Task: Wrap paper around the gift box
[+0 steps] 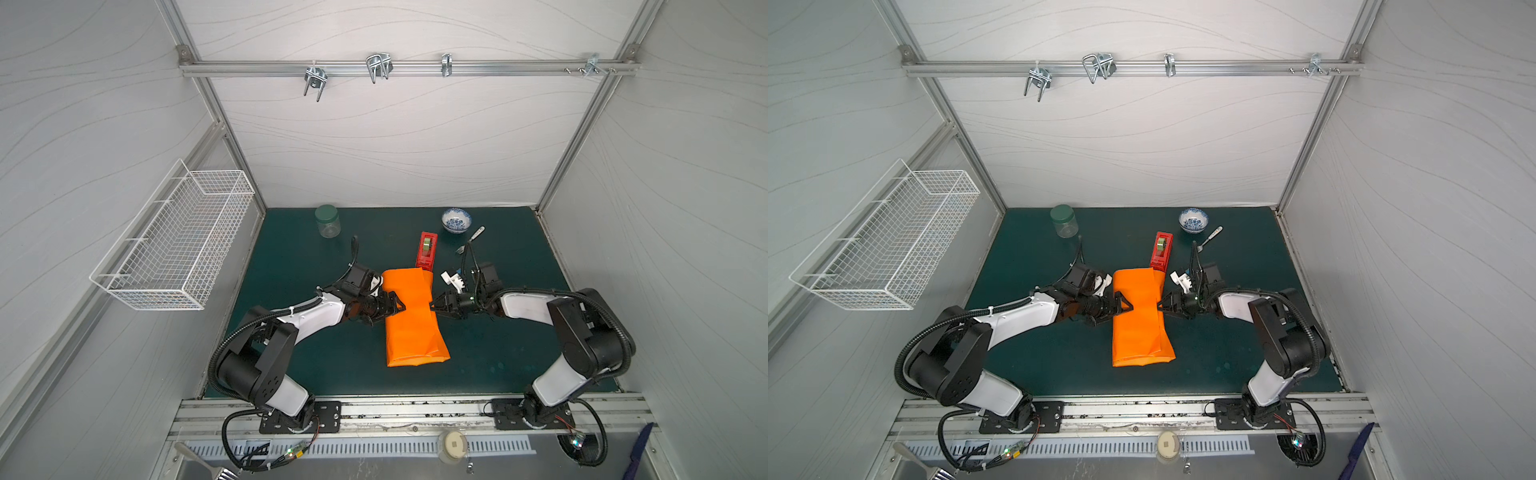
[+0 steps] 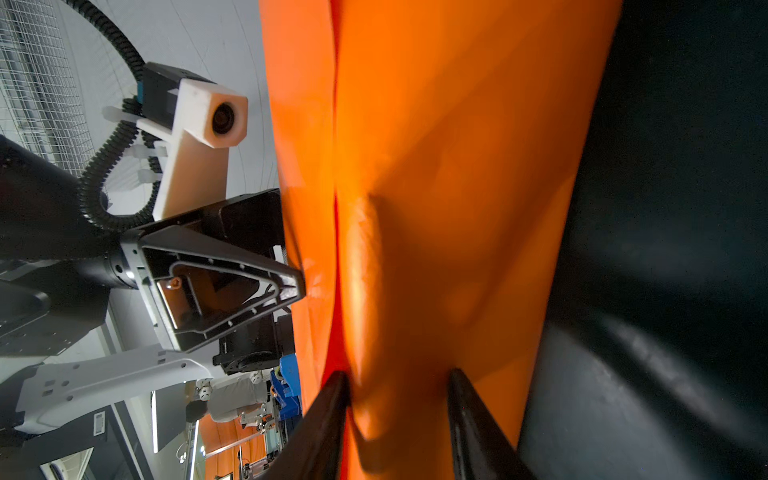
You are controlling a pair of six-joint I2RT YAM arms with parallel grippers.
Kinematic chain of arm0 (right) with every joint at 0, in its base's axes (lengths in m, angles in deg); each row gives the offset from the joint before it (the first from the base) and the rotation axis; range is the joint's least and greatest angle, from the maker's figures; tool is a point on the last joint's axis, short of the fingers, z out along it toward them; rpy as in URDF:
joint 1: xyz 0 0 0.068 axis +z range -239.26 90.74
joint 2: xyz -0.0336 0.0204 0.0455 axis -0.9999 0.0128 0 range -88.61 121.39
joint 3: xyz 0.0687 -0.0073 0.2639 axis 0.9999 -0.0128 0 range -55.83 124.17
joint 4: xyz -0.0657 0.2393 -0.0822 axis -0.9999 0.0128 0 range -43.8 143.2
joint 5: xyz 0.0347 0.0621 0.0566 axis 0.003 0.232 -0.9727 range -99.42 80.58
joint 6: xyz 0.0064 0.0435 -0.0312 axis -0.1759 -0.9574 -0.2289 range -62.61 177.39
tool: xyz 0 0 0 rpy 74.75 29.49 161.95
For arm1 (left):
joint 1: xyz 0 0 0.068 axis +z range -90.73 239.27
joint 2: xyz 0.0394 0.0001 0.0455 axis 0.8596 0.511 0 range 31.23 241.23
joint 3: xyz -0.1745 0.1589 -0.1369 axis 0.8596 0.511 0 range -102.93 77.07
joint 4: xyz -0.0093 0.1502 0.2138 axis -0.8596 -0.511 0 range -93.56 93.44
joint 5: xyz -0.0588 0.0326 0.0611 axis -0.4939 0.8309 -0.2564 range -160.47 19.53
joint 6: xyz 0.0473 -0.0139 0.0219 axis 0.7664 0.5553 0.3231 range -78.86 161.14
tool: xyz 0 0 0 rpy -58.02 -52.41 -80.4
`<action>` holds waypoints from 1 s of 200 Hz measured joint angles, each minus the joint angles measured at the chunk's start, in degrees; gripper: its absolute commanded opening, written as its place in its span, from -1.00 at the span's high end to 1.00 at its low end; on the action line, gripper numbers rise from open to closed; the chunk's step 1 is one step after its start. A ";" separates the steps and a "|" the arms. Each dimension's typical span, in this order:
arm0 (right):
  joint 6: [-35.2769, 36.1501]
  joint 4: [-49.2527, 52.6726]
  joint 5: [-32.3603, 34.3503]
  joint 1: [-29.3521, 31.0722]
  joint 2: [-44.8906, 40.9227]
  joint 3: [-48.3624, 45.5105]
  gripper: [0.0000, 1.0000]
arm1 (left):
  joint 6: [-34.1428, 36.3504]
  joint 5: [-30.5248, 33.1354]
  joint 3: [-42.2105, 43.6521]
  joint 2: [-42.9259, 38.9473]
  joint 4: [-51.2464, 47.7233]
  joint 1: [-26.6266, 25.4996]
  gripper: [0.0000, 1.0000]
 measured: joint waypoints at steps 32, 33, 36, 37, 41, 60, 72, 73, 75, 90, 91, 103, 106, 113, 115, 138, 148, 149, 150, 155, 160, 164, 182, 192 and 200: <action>-1.70 -2.75 0.76 0.79 0.00 -0.96 0.16 | -0.55 -0.48 0.15 0.00 -0.04 0.02 -0.66; -1.73 -2.86 0.83 0.81 0.00 -0.98 0.16 | -0.55 -0.50 0.15 0.00 -0.04 0.02 -0.66; -1.81 -3.08 0.85 0.85 0.00 -1.05 0.16 | -0.66 -0.50 0.17 0.00 -0.04 0.02 -0.66; -1.95 -3.23 0.92 0.90 0.00 -1.09 0.16 | -0.70 -0.55 0.17 0.00 -0.04 0.02 -0.66; -2.19 -3.54 0.98 0.96 0.00 -1.20 0.16 | -0.72 -0.59 0.20 0.00 -0.04 0.02 -0.66; -3.30 -4.79 1.29 1.27 0.00 -1.60 0.15 | -0.90 -0.83 0.24 0.00 -0.04 0.02 -0.67; -3.74 -5.22 1.53 1.46 0.00 -1.66 0.15 | -0.90 -0.94 0.31 0.00 -0.02 0.02 -0.67; -3.76 -5.25 1.55 1.49 0.00 -1.66 0.15 | -0.90 -0.94 0.31 0.00 -0.02 0.02 -0.67; -3.85 -5.29 1.57 1.51 0.00 -1.66 0.15 | -0.90 -0.96 0.33 0.00 -0.02 0.02 -0.67; -4.31 -5.75 1.88 1.88 0.09 -1.66 0.15 | -0.92 -1.16 0.37 0.02 0.00 0.02 -0.67; -4.39 -5.79 1.90 1.92 0.09 -1.66 0.15 | -0.92 -1.16 0.37 0.04 -0.02 0.02 -0.67; -4.74 -6.01 2.10 2.12 0.13 -1.66 0.14 | -0.92 -1.29 0.42 0.09 0.04 0.00 -0.67; -4.81 -6.08 2.12 2.14 0.13 -1.66 0.14 | -0.92 -1.31 0.42 0.09 0.07 0.00 -0.67; -5.01 -6.16 2.19 2.16 0.15 -1.66 0.12 | -0.94 -1.31 0.42 0.09 0.09 0.00 -0.67; -5.01 -6.19 2.21 2.19 0.17 -1.66 0.12 | -0.94 -1.31 0.42 0.09 0.09 0.00 -0.67; -5.14 -6.23 2.27 2.25 0.20 -1.64 0.10 | -0.90 -1.29 0.42 0.09 0.07 0.00 -0.66; -5.11 -6.19 2.27 2.25 0.20 -1.60 0.09 | -0.85 -1.29 0.42 0.11 0.07 0.00 -0.66; -5.11 -6.19 2.27 2.25 0.20 -1.60 0.09 | -0.85 -1.27 0.42 0.11 0.07 0.00 -0.66; -5.11 -6.16 2.27 2.25 0.20 -1.60 0.09 | -0.85 -1.27 0.44 0.13 0.07 0.00 -0.66; -5.05 -6.10 2.27 2.25 0.20 -1.57 0.07 | -0.83 -1.27 0.42 0.15 0.07 0.00 -0.65; -5.03 -5.99 2.27 2.23 0.20 -1.55 0.06 | -0.79 -1.22 0.42 0.17 0.07 0.00 -0.66; -4.98 -5.88 2.27 2.23 0.20 -1.53 0.05 | -0.76 -1.14 0.42 0.17 0.07 0.00 -0.65; -4.70 -4.81 2.27 2.05 0.13 -1.16 0.02 | -0.68 -0.63 0.44 0.24 0.09 0.00 -0.65; -4.55 -3.78 2.29 1.68 0.04 -0.79 0.00 | -0.57 -0.48 0.44 0.33 0.15 0.00 -0.65; -4.48 -3.06 2.36 1.44 -0.02 -0.52 -0.02 | -0.42 -0.46 0.50 0.37 0.28 0.00 -0.65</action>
